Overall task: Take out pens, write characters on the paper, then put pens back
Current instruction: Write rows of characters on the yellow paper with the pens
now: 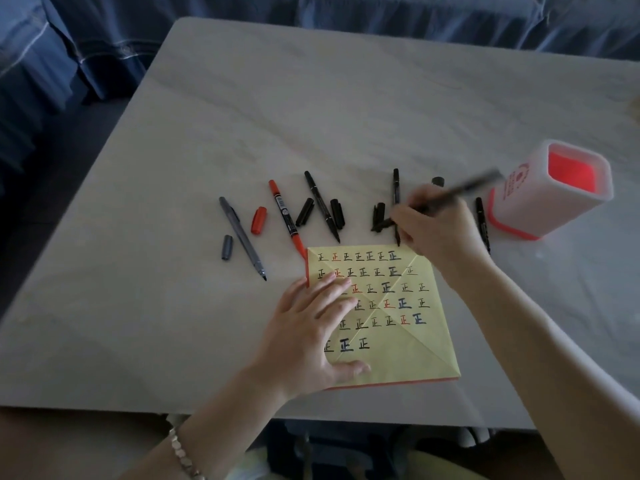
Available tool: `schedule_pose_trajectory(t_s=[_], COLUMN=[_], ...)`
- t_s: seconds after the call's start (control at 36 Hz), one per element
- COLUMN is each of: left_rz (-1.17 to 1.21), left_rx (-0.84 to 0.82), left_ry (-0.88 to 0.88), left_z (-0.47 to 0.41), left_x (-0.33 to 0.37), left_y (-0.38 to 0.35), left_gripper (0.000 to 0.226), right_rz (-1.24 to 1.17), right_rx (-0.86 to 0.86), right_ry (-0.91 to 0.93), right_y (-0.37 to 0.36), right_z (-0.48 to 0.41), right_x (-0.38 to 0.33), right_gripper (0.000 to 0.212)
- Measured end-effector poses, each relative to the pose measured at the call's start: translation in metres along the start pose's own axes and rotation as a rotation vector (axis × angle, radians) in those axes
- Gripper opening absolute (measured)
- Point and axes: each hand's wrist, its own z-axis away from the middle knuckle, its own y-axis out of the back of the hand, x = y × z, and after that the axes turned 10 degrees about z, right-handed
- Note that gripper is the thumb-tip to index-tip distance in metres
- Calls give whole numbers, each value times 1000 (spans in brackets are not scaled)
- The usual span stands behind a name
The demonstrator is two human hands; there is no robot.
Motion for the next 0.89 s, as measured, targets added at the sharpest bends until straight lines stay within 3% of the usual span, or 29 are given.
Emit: schedule_pose_trajectory(t_s=[0.14,0.28,0.33,0.47,0.69,0.89], left_rz=[-10,0,-4,-17,-16,-7], left_rx=[-9,-32,-38,-55,-10,5], left_ry=[2,23,31,38,36,31], left_z=[0,-1,-2,-1,-2,-1], left_x=[1,4,5,4,4,3], left_y=[1,4,5,4,2,2], left_gripper=[79,82,85,87,82,81], right_rz=[-240,-226,-259,-430,-221,-135], right_rx=[47,-10,23,204,394,432], right_ry=[67,22,14,-62,-74,-63], right_y=[12,-6,-12,-28,-53,-56], right_z=[64,103,108,107,98,101], right_x=[34,64,66,58,74,78], right_gripper=[15,17,5,30,34,35])
